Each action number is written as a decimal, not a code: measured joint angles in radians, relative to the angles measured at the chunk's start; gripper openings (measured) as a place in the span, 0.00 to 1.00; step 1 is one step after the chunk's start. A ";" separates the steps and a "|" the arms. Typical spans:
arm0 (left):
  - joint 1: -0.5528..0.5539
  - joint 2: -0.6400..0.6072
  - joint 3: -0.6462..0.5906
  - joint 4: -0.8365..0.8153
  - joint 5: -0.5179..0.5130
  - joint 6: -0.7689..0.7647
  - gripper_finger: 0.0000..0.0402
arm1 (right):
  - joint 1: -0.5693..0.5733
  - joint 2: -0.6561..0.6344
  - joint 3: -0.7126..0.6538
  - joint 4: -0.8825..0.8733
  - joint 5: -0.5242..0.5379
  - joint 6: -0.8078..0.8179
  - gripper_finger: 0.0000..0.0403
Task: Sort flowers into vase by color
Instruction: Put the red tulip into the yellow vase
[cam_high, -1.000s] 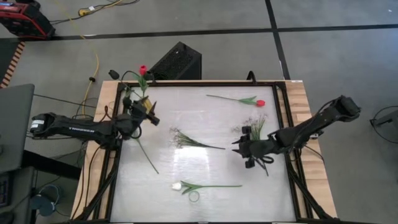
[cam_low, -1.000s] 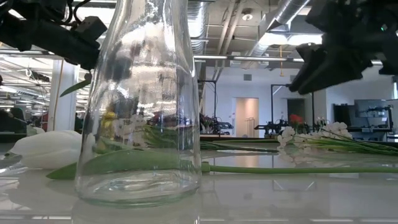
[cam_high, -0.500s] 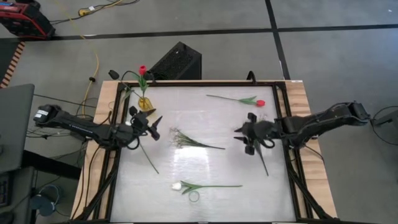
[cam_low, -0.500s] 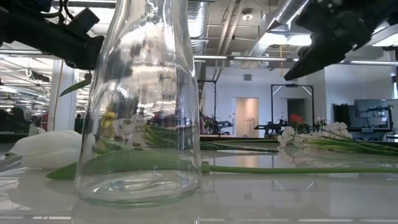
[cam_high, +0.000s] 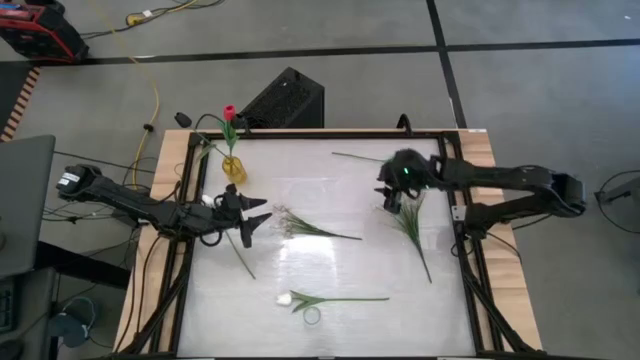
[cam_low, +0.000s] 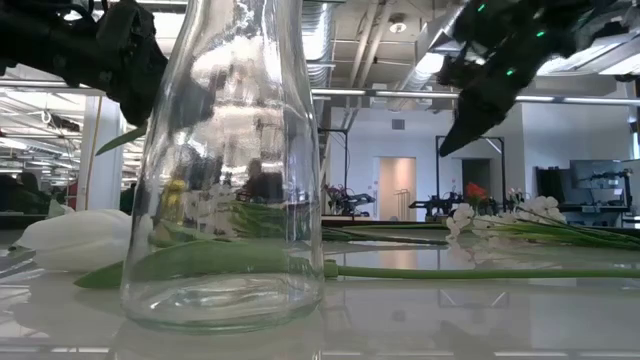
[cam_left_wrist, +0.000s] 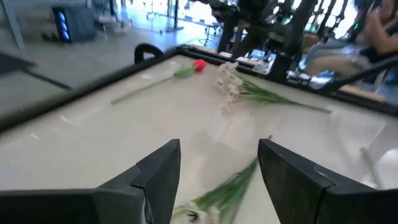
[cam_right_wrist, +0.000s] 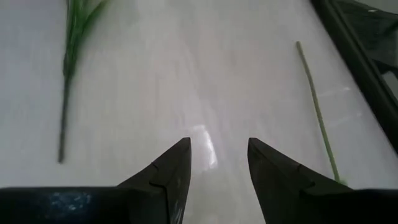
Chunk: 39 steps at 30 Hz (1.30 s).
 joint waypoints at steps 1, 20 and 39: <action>0.000 0.005 0.000 0.002 0.009 -0.032 0.51 | -0.039 0.029 0.007 0.011 -0.034 -0.035 0.46; 0.000 0.373 0.001 0.240 0.065 -0.082 0.51 | -0.343 0.638 0.286 0.017 -0.138 -0.323 0.45; 0.001 0.418 0.001 0.271 0.063 -0.087 0.51 | -0.299 0.472 0.337 -0.144 -0.053 -0.371 0.08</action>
